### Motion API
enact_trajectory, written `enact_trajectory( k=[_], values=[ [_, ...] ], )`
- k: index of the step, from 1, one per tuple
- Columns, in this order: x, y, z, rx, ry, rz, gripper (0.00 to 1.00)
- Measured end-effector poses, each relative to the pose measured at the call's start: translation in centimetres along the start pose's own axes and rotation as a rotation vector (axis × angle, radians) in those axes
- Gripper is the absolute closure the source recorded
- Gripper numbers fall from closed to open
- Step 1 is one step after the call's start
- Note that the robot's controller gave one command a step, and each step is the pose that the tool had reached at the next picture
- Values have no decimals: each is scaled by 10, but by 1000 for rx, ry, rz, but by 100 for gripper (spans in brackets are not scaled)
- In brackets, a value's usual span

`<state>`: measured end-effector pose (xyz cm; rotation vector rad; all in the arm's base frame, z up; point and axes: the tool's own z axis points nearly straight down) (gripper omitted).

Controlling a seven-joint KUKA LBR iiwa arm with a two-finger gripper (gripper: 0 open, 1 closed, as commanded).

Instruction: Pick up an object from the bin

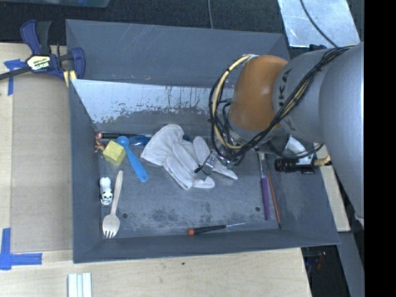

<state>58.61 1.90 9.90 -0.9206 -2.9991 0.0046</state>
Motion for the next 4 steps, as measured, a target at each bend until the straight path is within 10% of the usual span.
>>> enact_trajectory(
  k=[1, 2, 4],
  values=[
    [40, 6, 28, -12, -18, -100, 0],
    [31, -12, 25, -9, -18, -321, 100],
    [33, -14, -18, -4, -11, -321, 100]
  ],
)
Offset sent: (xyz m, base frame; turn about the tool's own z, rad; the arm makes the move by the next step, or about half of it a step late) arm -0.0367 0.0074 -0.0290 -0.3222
